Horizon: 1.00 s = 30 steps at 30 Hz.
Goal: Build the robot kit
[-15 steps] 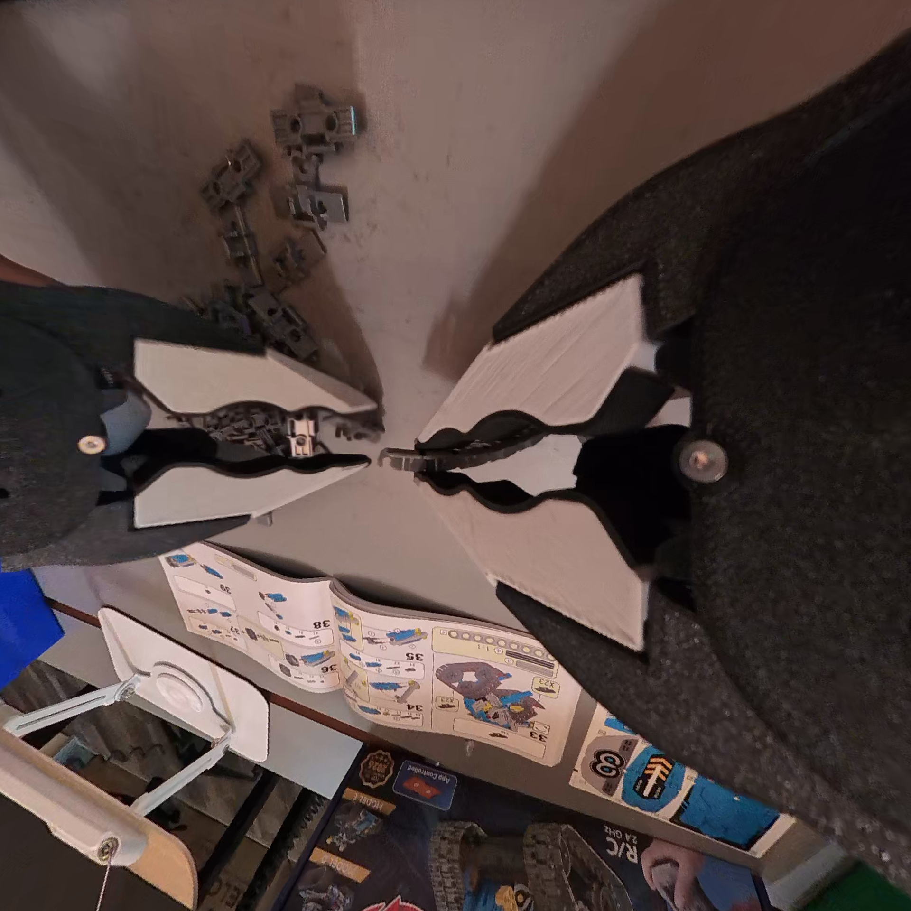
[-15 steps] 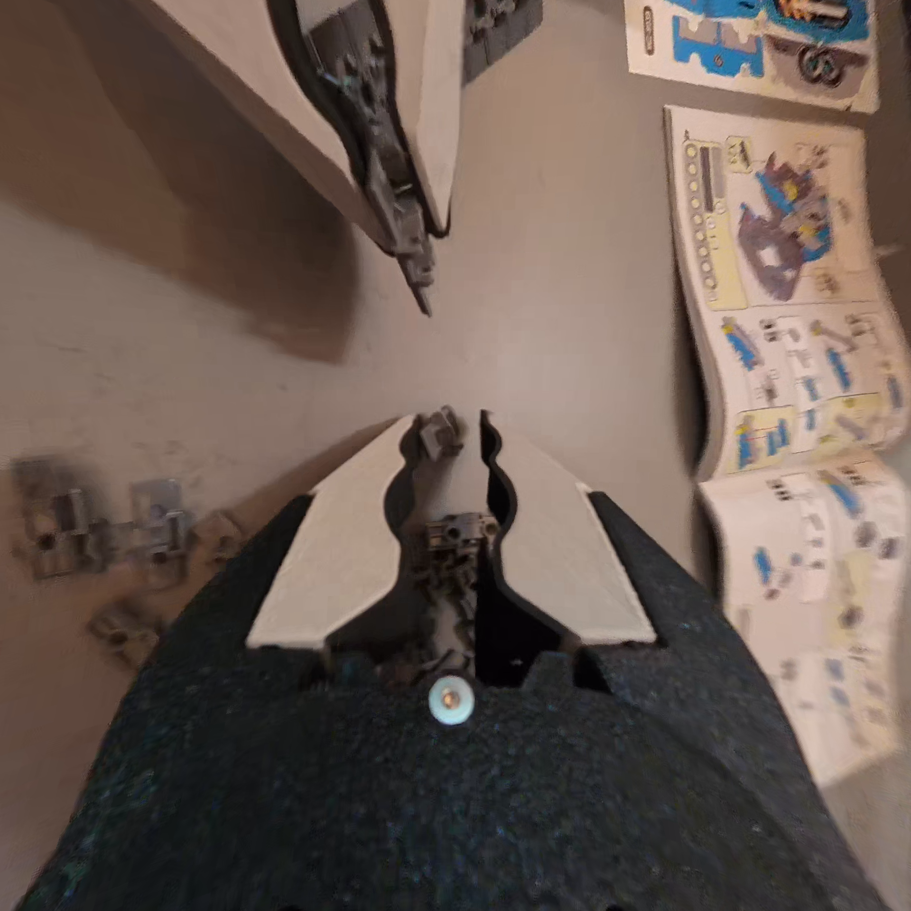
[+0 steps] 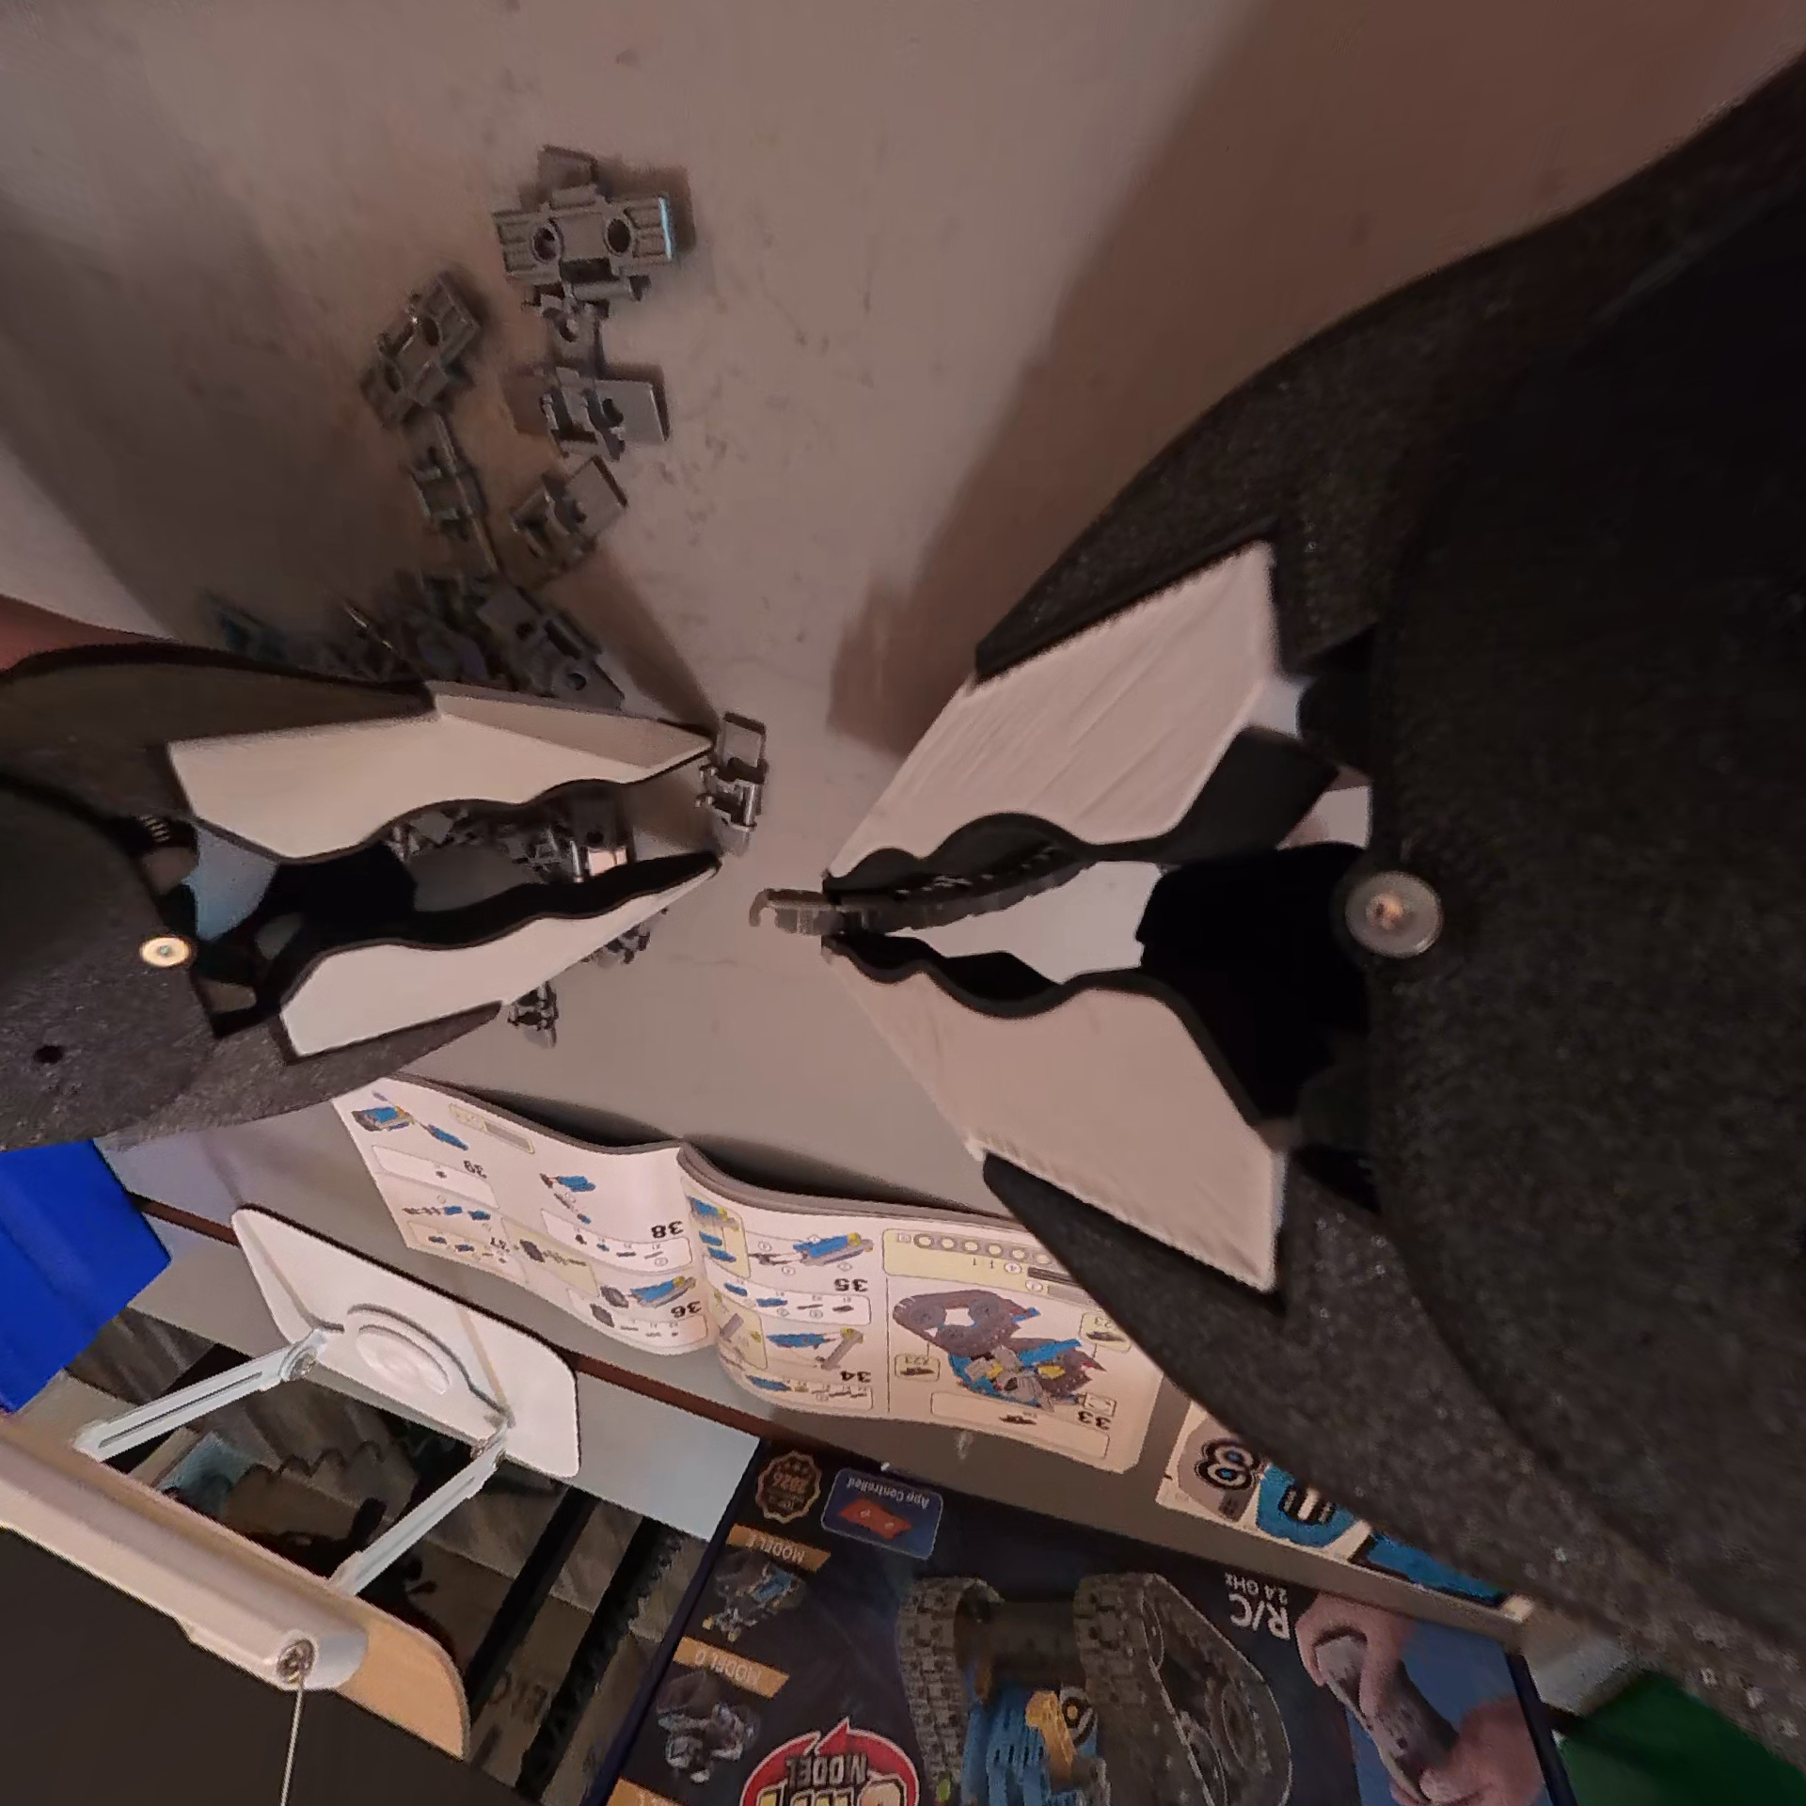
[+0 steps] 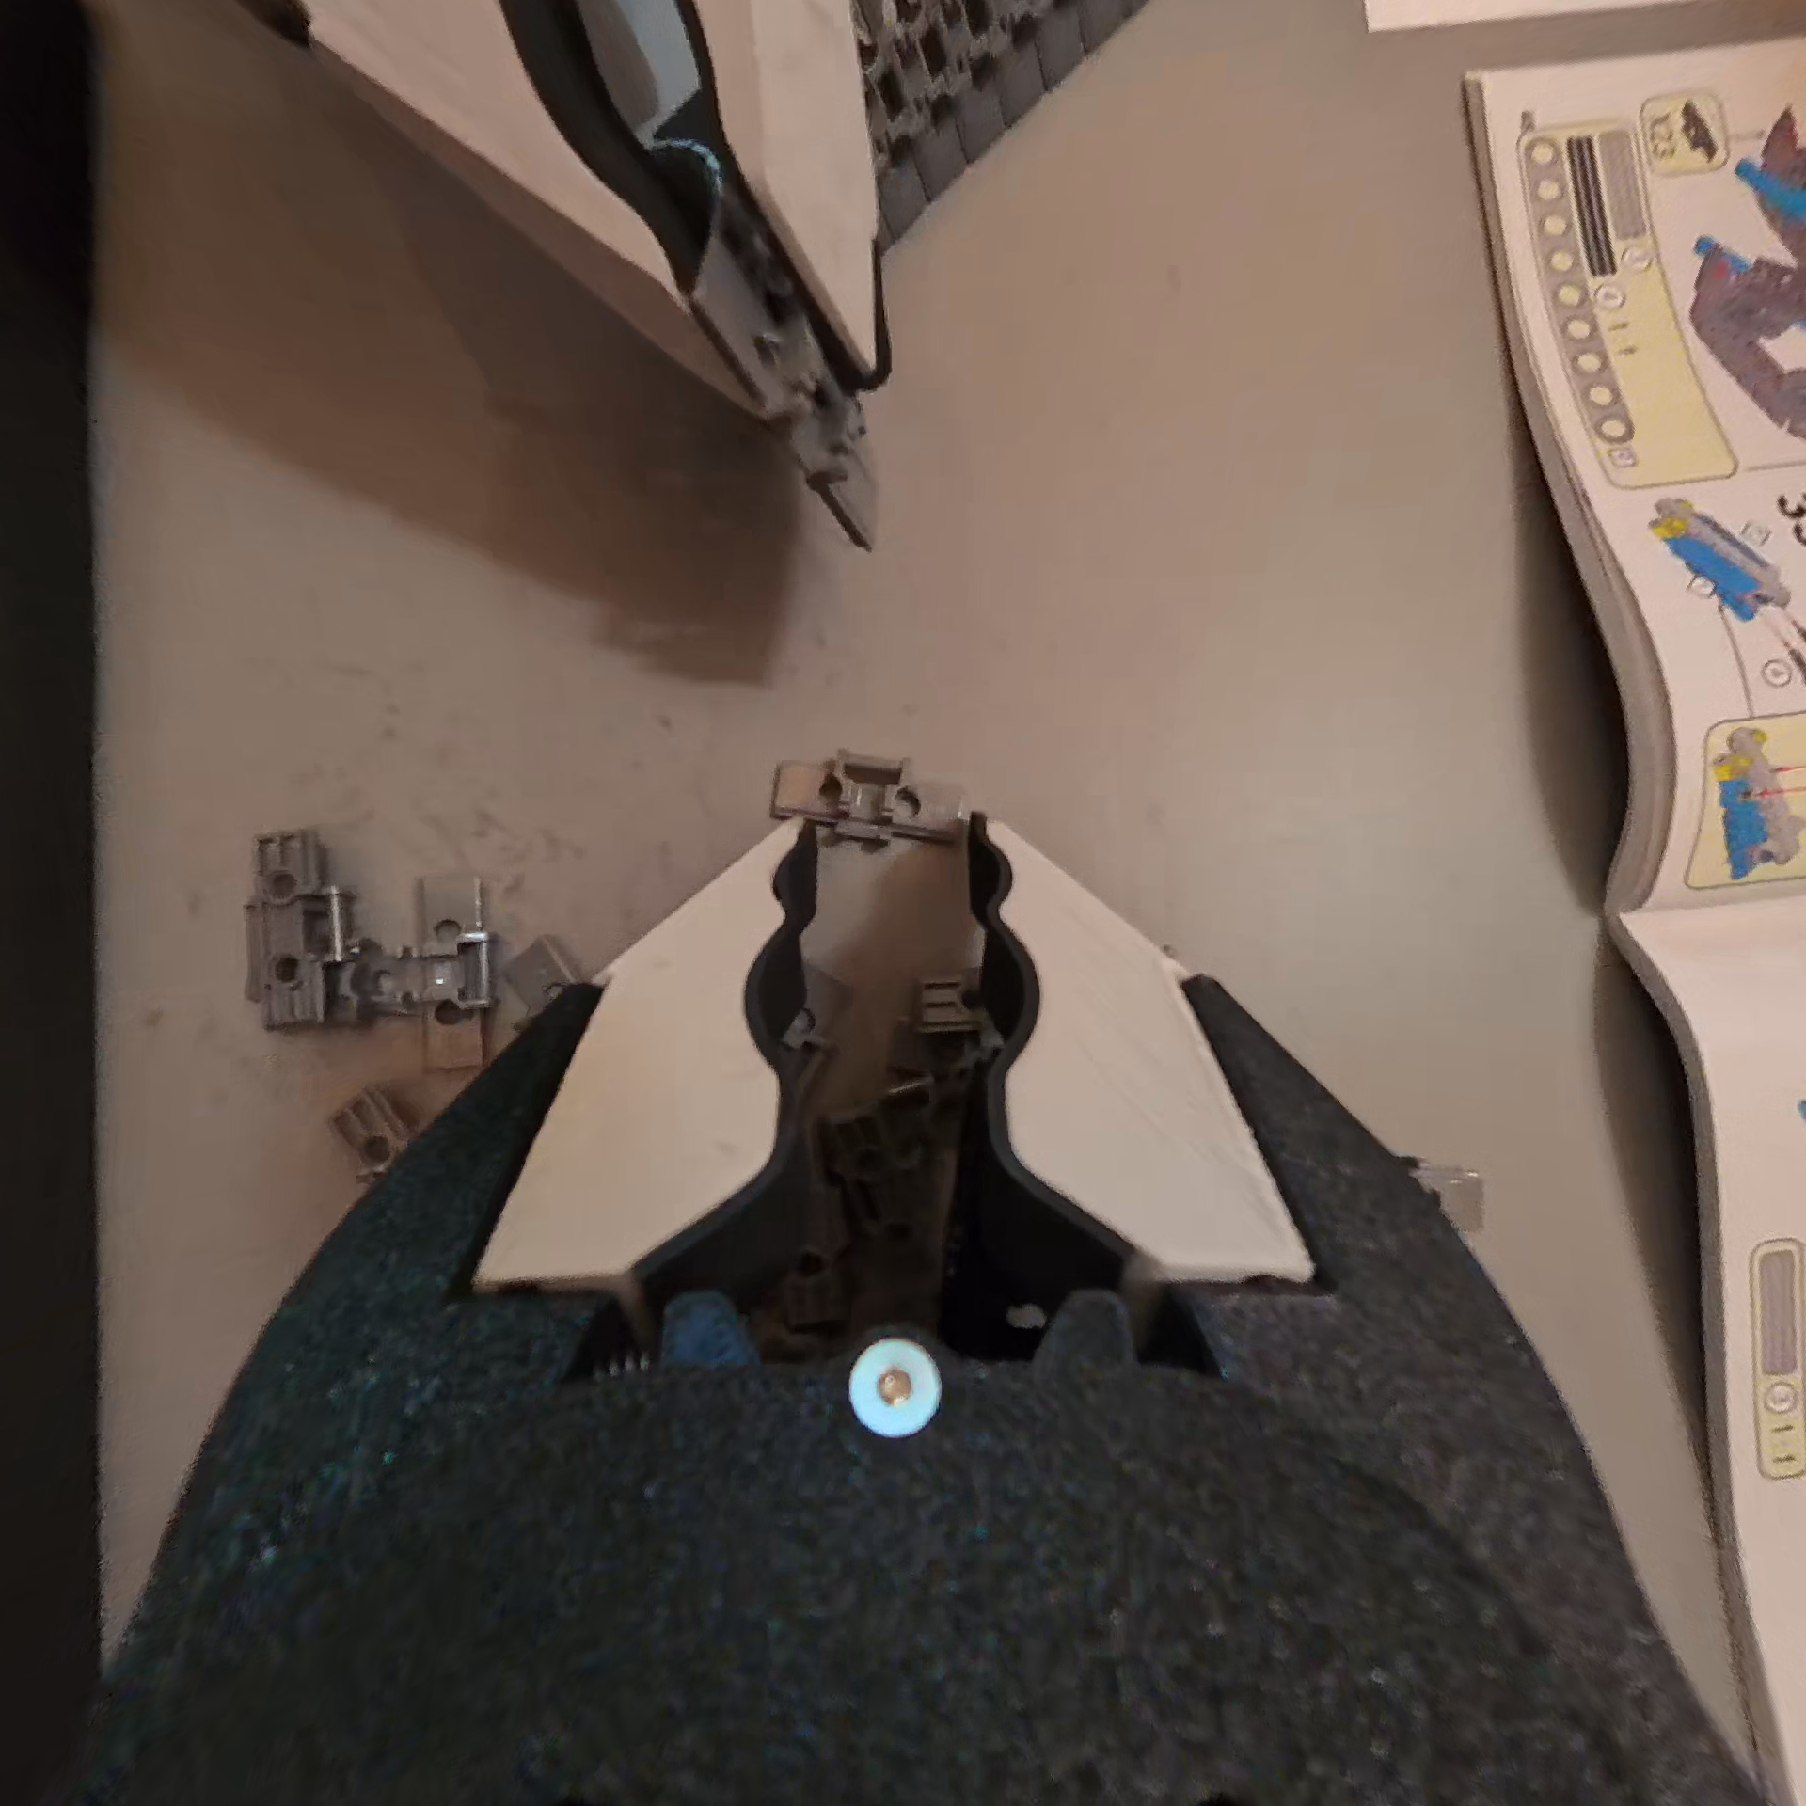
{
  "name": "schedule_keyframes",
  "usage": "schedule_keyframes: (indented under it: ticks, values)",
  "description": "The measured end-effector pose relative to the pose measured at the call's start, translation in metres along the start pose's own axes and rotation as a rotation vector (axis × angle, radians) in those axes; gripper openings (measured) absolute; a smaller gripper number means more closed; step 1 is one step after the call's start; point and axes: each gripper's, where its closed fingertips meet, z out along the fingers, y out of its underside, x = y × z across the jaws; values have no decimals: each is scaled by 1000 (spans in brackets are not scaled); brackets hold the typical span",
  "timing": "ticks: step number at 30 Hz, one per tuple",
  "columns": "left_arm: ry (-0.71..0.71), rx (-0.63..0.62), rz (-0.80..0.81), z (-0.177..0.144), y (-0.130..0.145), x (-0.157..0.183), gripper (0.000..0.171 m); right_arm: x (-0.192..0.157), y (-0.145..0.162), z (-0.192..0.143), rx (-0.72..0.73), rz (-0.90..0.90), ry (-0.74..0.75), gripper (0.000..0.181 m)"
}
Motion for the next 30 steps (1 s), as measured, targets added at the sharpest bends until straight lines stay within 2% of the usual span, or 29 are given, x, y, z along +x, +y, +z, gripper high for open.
schedule_keyframes:
  ticks: [9, 12, 16, 26, 29, 30]
  values:
    - [-123, -10, 182, 3, -3, -1, 7, 2, 0, 0, 11, 68, 32, 26]
    - [-163, -6, 237, 2, -6, -2, 7, -1, -10, -9, 76, 114, 12, 26]
    - [-185, -10, 303, 4, -6, 2, 7, -4, 1, -2, 17, 106, 47, 32]
    - [-239, -24, 356, 5, -7, 1, 7, -11, -6, 3, 44, 171, 74, 31]
    - [-242, -23, 368, 6, -8, 2, 7, -11, -8, 4, 46, 147, 95, 20]
    - [-245, -23, 374, 6, -8, 3, 7, -9, -7, 4, 37, 137, 109, 11]
